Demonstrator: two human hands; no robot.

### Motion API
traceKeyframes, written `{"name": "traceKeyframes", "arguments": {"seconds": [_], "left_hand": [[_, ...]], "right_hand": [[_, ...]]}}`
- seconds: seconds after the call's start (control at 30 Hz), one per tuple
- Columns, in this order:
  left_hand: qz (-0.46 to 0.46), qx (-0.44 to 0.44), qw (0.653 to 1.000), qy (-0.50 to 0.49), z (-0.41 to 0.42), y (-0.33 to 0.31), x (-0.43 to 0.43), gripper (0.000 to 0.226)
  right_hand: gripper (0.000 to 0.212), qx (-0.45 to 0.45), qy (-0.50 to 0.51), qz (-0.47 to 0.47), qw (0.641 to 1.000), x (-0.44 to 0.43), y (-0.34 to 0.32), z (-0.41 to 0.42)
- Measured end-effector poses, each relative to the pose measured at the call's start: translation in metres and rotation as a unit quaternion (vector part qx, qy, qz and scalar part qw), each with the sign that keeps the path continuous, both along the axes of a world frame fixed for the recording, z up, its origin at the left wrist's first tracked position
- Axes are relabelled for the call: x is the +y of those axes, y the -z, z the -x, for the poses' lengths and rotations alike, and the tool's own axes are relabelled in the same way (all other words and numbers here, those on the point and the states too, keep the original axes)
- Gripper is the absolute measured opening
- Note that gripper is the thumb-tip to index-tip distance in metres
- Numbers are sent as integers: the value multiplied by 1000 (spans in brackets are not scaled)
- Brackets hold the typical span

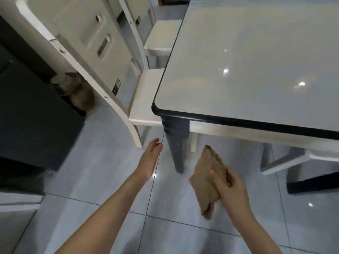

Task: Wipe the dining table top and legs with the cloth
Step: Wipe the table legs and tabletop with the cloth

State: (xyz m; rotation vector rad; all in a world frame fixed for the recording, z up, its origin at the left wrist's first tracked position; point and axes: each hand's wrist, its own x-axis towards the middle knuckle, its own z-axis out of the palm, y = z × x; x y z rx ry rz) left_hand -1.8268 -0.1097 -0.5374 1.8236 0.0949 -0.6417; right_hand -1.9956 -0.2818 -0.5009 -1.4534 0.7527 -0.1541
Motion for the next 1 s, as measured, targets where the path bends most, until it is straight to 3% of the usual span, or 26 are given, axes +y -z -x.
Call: {"name": "traceKeyframes", "arguments": {"seconds": [0.23, 0.4, 0.57, 0.8, 1.0], "left_hand": [[156, -145, 970, 119, -60, 83, -28, 52], [226, -232, 934, 154, -76, 115, -33, 22], [274, -312, 894, 169, -96, 145, -33, 54], [294, -352, 864, 209, -93, 154, -31, 52], [285, -345, 869, 214, -99, 155, -30, 52]], "right_hand": [[4, -106, 33, 71, 991, 9, 97, -57], [9, -252, 39, 87, 963, 18, 131, -109], [15, -399, 84, 164, 898, 38, 164, -148], [34, -439, 154, 317, 827, 50, 211, -200], [40, -424, 139, 329, 833, 56, 281, -195]]}}
